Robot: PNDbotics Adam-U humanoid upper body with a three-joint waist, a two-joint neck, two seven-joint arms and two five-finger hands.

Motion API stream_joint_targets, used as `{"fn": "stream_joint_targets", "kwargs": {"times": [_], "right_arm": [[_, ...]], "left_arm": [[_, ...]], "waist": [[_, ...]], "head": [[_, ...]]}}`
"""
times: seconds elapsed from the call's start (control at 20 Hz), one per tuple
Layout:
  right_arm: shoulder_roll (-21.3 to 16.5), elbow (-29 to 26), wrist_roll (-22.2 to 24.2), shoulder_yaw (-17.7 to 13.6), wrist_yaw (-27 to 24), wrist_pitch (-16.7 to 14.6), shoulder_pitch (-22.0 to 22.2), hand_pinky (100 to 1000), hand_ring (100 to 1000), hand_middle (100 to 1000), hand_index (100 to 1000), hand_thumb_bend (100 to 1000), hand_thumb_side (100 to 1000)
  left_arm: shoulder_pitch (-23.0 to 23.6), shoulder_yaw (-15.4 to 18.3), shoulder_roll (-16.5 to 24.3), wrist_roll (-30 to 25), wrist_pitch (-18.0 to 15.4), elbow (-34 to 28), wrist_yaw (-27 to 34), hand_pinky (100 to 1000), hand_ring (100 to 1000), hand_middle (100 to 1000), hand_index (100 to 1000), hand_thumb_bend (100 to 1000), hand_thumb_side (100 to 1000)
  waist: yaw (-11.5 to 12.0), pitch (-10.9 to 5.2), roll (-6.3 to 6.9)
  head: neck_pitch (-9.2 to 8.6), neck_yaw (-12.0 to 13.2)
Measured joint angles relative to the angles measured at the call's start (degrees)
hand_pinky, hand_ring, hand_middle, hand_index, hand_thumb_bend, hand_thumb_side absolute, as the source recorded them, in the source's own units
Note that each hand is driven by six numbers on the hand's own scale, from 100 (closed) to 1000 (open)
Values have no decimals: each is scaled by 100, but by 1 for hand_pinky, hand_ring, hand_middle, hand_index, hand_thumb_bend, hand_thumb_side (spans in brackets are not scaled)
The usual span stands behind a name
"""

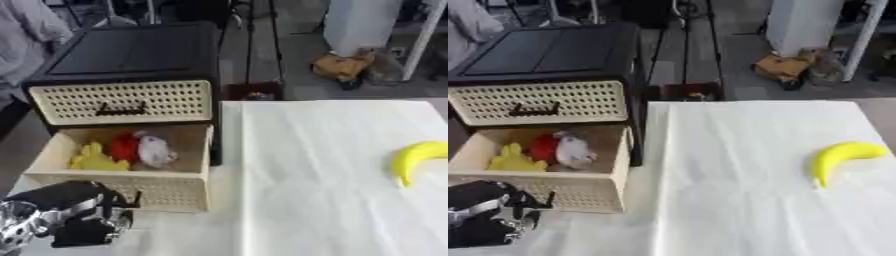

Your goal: Pick up objects from table and place into drawer.

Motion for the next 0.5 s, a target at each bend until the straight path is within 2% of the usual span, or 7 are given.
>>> {"fn": "stream_joint_targets", "kwargs": {"times": [0.5], "right_arm": [[7, 0, -20, -1, -1, 68, 1, 699, 689, 519, 667, 100, 832]], "left_arm": [[-101, 45, -125, 110, 111, 26, 301, 100, 166, 610, 1000, 100, 1000]], "waist": [[-10, 17, 0]], "head": [[-46, -3]]}}
